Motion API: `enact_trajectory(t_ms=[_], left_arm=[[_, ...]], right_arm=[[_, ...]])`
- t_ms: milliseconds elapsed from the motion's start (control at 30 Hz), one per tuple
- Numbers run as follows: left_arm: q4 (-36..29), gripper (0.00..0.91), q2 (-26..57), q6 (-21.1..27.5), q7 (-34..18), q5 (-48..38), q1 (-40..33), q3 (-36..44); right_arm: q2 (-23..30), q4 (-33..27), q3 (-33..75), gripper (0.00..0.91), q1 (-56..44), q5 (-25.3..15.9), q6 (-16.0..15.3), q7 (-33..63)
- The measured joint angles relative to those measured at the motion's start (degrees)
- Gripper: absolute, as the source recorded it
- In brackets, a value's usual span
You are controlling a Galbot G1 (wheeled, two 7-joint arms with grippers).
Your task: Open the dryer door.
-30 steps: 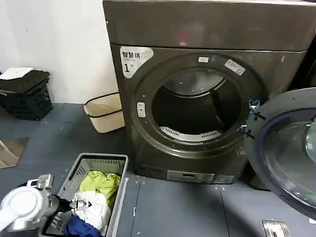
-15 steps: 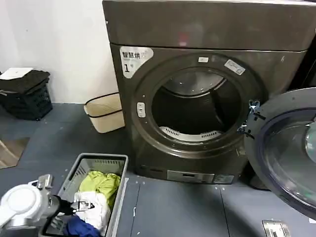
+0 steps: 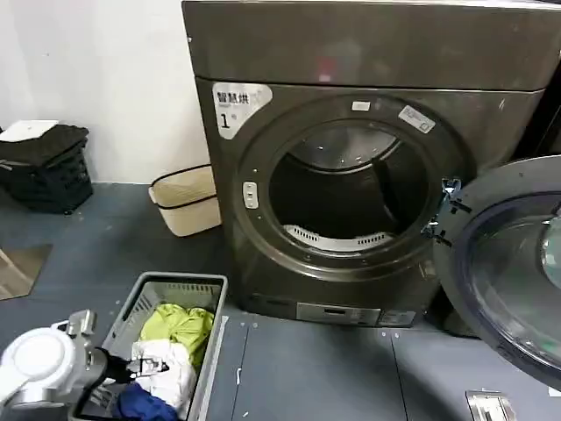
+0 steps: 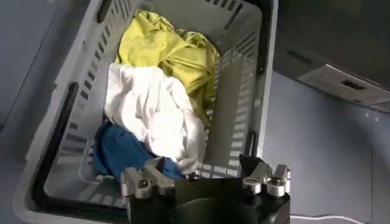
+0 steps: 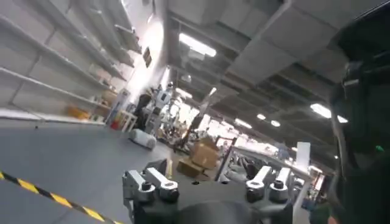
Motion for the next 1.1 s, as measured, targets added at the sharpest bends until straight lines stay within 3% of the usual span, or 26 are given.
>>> enact_trajectory(t_ms=[1100], left_arm=[[-0.96, 0.907, -0.08, 0.0, 0.07, -1.01, -0.38, 0.01]], right_arm=[[0.11, -0.8, 0.4, 0.907, -0.28, -0.53, 0.78, -0.89]])
